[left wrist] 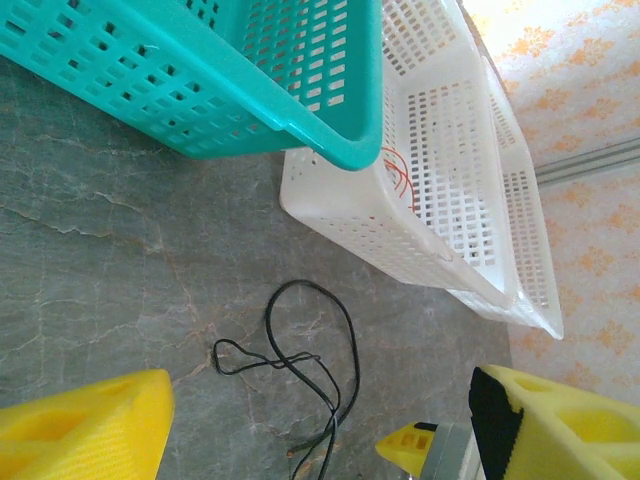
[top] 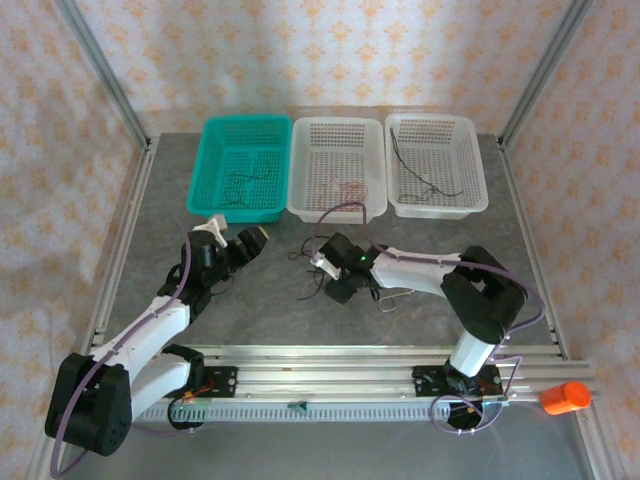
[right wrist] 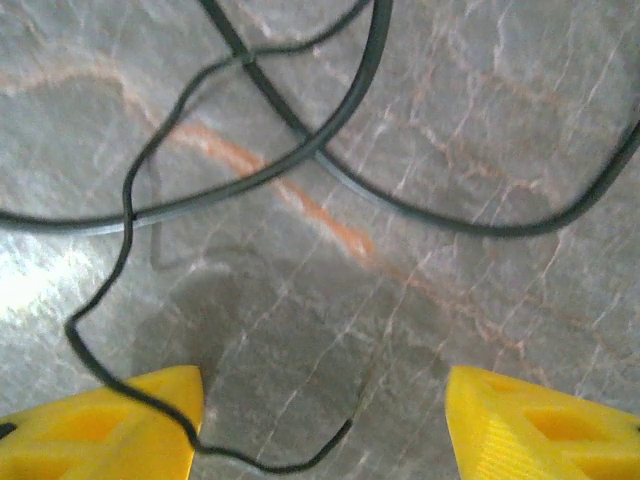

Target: Untangle the cables

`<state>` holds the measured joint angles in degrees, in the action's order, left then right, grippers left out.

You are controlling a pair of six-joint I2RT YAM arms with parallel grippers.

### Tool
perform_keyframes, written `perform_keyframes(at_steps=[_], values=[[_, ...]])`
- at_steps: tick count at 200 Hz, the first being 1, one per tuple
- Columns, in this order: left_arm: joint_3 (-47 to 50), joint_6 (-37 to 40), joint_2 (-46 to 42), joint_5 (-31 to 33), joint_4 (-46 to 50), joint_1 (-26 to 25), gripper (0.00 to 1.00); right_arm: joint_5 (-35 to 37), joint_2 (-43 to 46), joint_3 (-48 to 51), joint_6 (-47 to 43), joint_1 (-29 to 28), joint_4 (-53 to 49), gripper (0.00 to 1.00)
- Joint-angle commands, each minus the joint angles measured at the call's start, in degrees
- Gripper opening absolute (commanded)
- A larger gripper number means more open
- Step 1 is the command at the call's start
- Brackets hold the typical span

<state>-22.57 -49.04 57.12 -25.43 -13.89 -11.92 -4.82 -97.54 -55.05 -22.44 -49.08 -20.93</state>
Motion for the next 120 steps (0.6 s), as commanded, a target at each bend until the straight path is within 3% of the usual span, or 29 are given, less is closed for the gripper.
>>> perform_keyframes(at_steps=[1,33,58,120], values=[[-2.13,0.56,-0.70,-0.94,0.95,0.50,0.79,-0.38,-2.36,-2.26,-2.16,0.38,0.97,0.63],[-2.57,1.64,-0.11,-1.20,1.40,0.50,0.79,-1.20,-4.49,-3.29,-2.61,0.64,1.34,0.55],[-2.74,2.16,0.68,-1.51,1.62,0.07,0.79,-2.13,-5.30,-4.01,-2.09,0.57,0.80,0.41],[-3.84,2.97,2.91,1.47,1.59,-4.42,0.79,-4.09,-2.83,-3.43,-0.25,0.62,0.27,0.17]])
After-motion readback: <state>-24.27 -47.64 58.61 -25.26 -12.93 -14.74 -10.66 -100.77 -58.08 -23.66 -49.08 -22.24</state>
